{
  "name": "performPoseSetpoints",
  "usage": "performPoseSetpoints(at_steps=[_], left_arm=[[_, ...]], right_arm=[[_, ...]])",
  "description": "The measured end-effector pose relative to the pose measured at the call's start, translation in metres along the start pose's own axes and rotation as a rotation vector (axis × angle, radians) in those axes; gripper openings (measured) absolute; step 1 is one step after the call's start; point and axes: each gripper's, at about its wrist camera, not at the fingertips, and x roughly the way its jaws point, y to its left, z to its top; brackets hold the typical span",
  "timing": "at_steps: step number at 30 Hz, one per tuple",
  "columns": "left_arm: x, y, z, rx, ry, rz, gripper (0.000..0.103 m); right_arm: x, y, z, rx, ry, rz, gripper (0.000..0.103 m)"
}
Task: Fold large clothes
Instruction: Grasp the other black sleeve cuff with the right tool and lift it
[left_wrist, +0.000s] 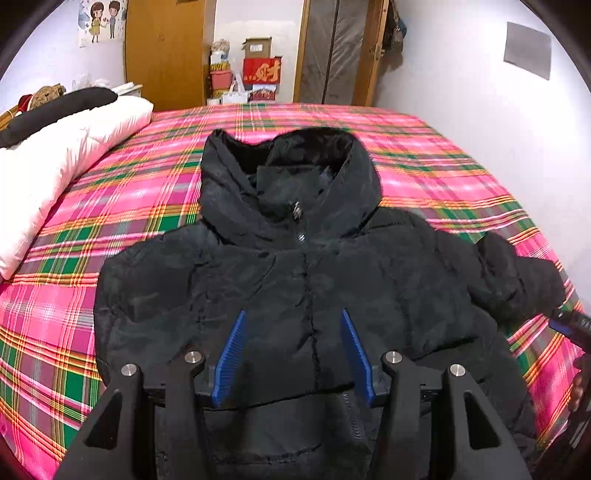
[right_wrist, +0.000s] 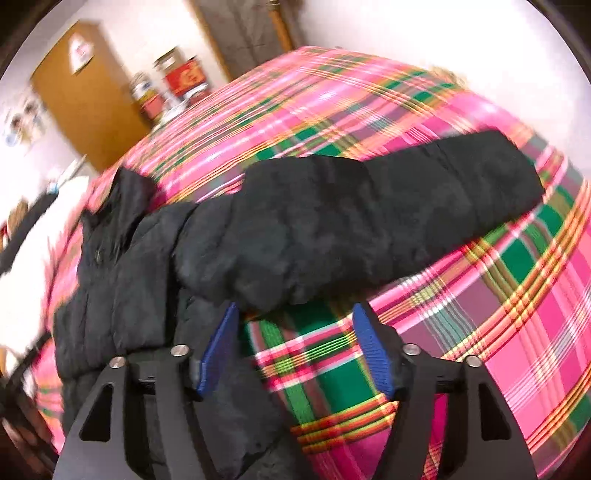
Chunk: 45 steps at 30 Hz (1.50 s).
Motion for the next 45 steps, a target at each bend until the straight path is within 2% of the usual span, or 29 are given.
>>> performPoseSetpoints(at_steps=[4,11,14,18,21,22,23,24,25,30,32,36,41,45], left_arm=[[0.014,0.005,-0.002,-0.009,0.034,0.016,0.054],[0.022,0.013,-0.003,-0.026,0.049,0.035,0.054],[0.025,0.016,-0.004,-0.033,0.062,0.036,0.054],[0.030,0.019,-0.003,-0.045,0.074,0.037,0.054],[0.034,0.021,-0.002,-0.050,0.081,0.042,0.054],[0.035,0.021,-0.002,-0.051,0.084,0.045,0.054],[0.037,0.022,-0.003,-0.050,0.089,0.049,0.054],[0.039,0.022,-0.003,-0.050,0.094,0.052,0.054],[0.040,0.022,-0.003,-0.051,0.098,0.055,0.054],[0.042,0.027,-0.003,-0.066,0.107,0.068,0.054],[0.040,0.031,-0.002,-0.081,0.102,0.071,0.054],[0.032,0.039,0.001,-0.110,0.083,0.071,0.054],[0.021,0.050,0.004,-0.147,0.062,0.066,0.054],[0.009,0.065,0.009,-0.189,0.033,0.064,0.054]], right_arm=[[0.010,-0.043,0.009,0.162,-0.001,-0.003,0.070],[0.045,-0.116,0.023,0.475,0.013,0.025,0.071],[0.049,-0.128,0.042,0.490,-0.064,0.019,0.071],[0.056,-0.140,0.056,0.505,-0.109,0.025,0.071],[0.056,-0.138,0.063,0.489,-0.110,0.002,0.069],[0.056,-0.137,0.066,0.477,-0.109,-0.018,0.051],[0.055,-0.135,0.065,0.476,-0.107,-0.016,0.027],[0.054,-0.138,0.064,0.498,-0.101,0.001,0.024],[0.050,-0.138,0.063,0.519,-0.102,0.017,0.015],[0.006,-0.106,0.069,0.382,-0.154,0.037,0.010],[-0.022,-0.082,0.071,0.304,-0.186,0.060,0.009],[-0.069,-0.043,0.075,0.225,-0.247,0.130,0.009],[-0.114,0.034,0.079,0.079,-0.282,0.237,0.009],[-0.121,0.099,0.066,-0.042,-0.252,0.317,0.009]])
